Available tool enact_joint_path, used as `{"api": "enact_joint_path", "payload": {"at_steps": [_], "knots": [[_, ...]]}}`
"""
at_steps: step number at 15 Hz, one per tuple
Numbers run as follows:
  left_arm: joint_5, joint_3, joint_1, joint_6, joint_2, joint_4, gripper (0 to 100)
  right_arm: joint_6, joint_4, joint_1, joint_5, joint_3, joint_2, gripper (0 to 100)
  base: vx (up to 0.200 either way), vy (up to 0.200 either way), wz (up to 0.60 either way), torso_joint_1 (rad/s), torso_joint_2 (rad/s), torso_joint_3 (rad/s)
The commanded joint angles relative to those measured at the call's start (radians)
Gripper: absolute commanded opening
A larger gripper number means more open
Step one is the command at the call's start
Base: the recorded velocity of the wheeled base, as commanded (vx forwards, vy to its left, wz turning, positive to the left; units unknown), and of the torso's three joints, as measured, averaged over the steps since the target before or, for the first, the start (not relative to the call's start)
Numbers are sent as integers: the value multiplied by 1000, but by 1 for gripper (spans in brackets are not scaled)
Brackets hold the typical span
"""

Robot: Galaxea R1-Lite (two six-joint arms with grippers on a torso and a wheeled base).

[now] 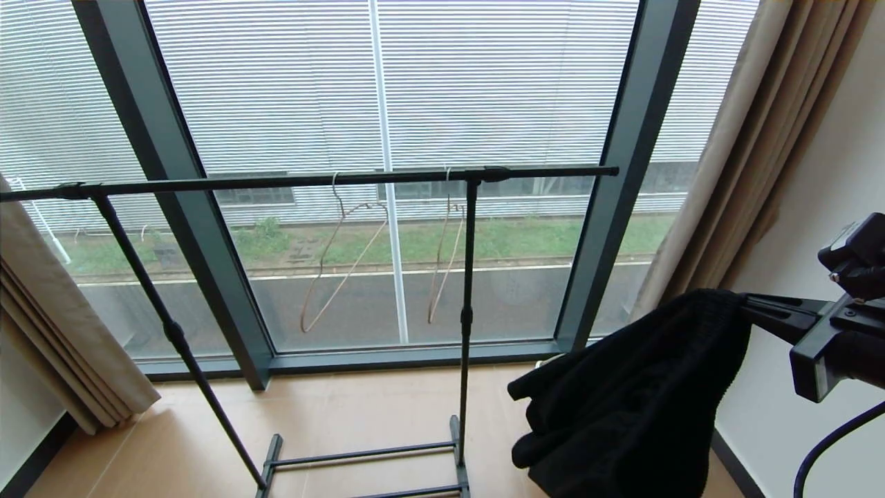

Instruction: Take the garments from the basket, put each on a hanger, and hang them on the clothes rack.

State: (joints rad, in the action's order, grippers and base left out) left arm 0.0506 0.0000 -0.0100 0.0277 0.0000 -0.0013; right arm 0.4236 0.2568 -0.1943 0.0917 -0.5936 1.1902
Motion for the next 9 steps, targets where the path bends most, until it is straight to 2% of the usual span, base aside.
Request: {"api": "enact_joint_path", "payload": {"at_steps": [1,7,9], "knots": [[0,0,-1,0,0,0,100,0,1,-1,0,0,3,0,0,200,0,2,12,2],[0,0,-1,-2,0,0,100,1,-1,-1,0,2,3,0,0,200,0,2,4,3],[0,0,-1,-2,0,0,100,1,-1,-1,0,2,5,0,0,0,0,0,0,0]]}}
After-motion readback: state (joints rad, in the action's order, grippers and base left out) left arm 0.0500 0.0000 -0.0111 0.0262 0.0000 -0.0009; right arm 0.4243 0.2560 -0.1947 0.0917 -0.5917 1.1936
